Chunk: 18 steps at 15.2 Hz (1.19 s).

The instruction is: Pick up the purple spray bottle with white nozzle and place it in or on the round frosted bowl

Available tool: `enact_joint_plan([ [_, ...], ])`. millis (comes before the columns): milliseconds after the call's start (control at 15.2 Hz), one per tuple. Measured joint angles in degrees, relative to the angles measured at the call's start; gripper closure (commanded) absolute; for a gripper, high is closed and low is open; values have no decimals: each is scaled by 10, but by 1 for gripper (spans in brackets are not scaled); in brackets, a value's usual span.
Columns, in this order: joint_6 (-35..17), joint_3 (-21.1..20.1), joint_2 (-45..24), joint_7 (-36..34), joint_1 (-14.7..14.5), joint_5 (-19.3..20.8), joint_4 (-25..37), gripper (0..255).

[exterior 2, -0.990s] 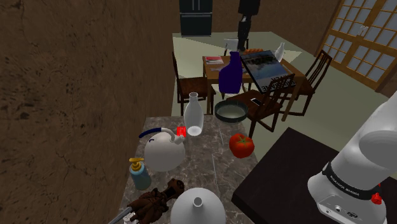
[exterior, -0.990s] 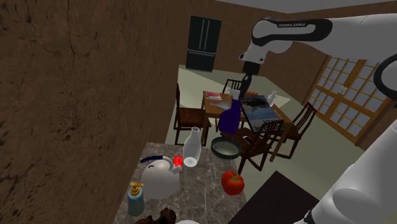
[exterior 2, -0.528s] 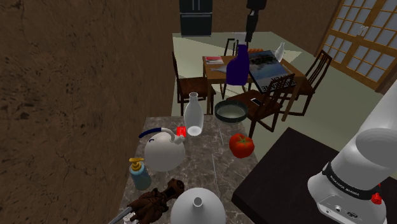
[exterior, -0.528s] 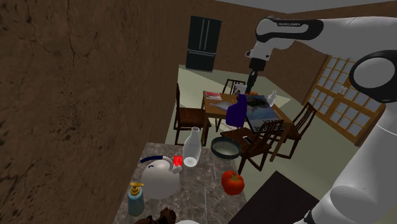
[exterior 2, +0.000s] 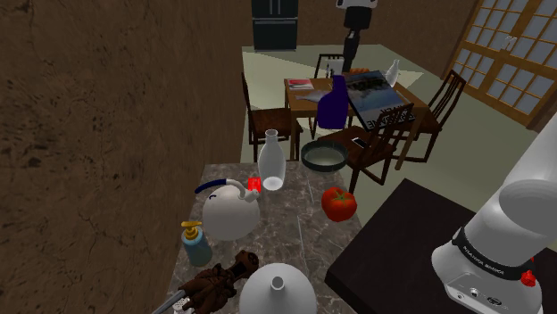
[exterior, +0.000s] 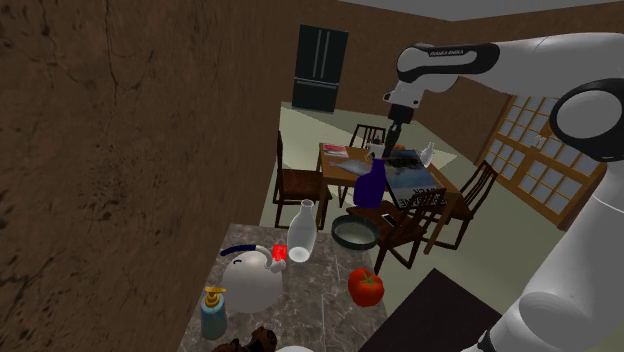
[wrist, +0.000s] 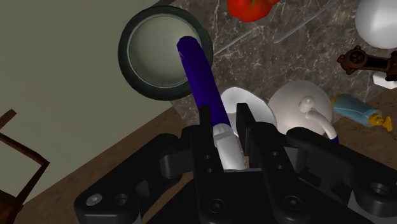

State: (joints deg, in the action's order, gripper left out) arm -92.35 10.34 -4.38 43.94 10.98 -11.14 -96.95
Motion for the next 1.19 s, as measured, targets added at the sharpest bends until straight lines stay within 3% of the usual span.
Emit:
enact_joint_plan([
  [1188,-133,-2,-20,24,-2,-8,-115,255],
])
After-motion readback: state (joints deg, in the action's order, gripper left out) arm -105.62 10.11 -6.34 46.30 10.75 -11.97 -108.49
